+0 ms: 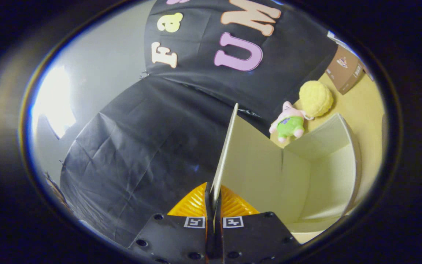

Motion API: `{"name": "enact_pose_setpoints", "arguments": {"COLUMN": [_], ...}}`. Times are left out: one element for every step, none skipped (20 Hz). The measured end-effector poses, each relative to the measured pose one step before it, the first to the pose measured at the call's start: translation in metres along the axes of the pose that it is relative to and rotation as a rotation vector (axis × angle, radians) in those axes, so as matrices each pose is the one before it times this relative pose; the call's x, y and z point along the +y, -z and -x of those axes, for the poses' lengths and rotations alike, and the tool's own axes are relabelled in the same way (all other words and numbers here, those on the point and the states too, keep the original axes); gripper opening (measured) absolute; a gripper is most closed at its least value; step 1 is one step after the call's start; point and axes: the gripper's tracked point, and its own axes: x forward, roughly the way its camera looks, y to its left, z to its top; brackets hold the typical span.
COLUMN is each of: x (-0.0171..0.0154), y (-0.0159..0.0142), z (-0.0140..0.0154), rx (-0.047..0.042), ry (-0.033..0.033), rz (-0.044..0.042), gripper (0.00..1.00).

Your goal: Open the storage box then place both shoes into the box .Put the left shoe in first, then the right shoe, with the right side of both shoes facing outward in a uniform manner.

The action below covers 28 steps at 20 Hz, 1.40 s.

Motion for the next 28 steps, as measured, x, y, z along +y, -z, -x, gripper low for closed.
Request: {"name": "enact_pose_setpoints", "arguments": {"x": [0.00445, 0.00385, 0.00383, 0.00354, 0.00298, 0.00180, 0.00026, 0.00092, 0.00454, 0.00314, 0.00105, 0.00075, 0.00150, 0.00143, 0.00137, 0.00023, -0.00183, 0.00066, 0.00060, 0.00280, 0.00158, 0.00356, 0.00221, -0.00027, 0.00051, 0.00303, 0.00066, -0.00002], "y": [0.00442, 0.00435, 0.00583, 0.00445, 0.00444, 0.00491, 0.00607, 0.00544, 0.00248, 0.00414, 0.00507, 0.00535, 0.00724, 0.00619, 0.00672, 0.00683, 0.00727, 0.00985, 0.00429, 0.00385, 0.00271, 0.00234, 0.00399, 0.00053, 0.00195, 0.00161, 0.00105, -0.00090], "z": [-0.00690, -0.00709, -0.00730, -0.00648, -0.00625, -0.00590, -0.00291, -0.00821, -0.01117, -0.00963, -0.00766, -0.00891, -0.00920, -0.00928, -0.00725, -0.00896, -0.00814, -0.00953, -0.00553, -0.00421, -0.00341, -0.00123, -0.00447, -0.00080, 0.00250, 0.00302, 0.00274, 0.00553], "rx": [0.00289, 0.00507, 0.00965, 0.00381, 0.00568, 0.00584, 0.00416, 0.00551, 0.00400, 0.00631, 0.00371, 0.00534, 0.00821, 0.00943, 0.00741, 0.01227, 0.01019, 0.01696, 0.01384, 0.00743, 0.00640, 0.00659, -0.00014, -0.00172, -0.00232, 0.00161, -0.00229, -0.00726], "ry": [0.00392, 0.00012, 0.00065, 0.00123, 0.00235, 0.00492, 0.00397, 0.00554, 0.00486, 0.00483, 0.00655, 0.00732, 0.00706, 0.01144, 0.01528, 0.01329, 0.01280, 0.00288, 0.01102, -0.00200, 0.01213, -0.00519, -0.00209, 0.00859, 0.00512, -0.01001, -0.00462, 0.00189], "rz": [0.01838, 0.01653, 0.01292, 0.01260, 0.01403, 0.01552, 0.01490, 0.01446, 0.01398, 0.01133, 0.00904, 0.01050, 0.01523, 0.02721, 0.02898, 0.02773, 0.02191, 0.02550, 0.02692, 0.01699, 0.03573, 0.02172, 0.02537, 0.04092, 0.03927, 0.02755, 0.02412, 0.02773], "gripper": [0.04, 0.04, 0.04, 0.04, 0.04, 0.04, 0.04, 0.04, 0.04, 0.04, 0.04, 0.04, 0.06, 0.08, 0.08, 0.08, 0.08, 0.10, 0.11, 0.13, 0.14, 0.23, 0.29, 0.35, 0.42, 0.48, 0.54, 0.61]}}
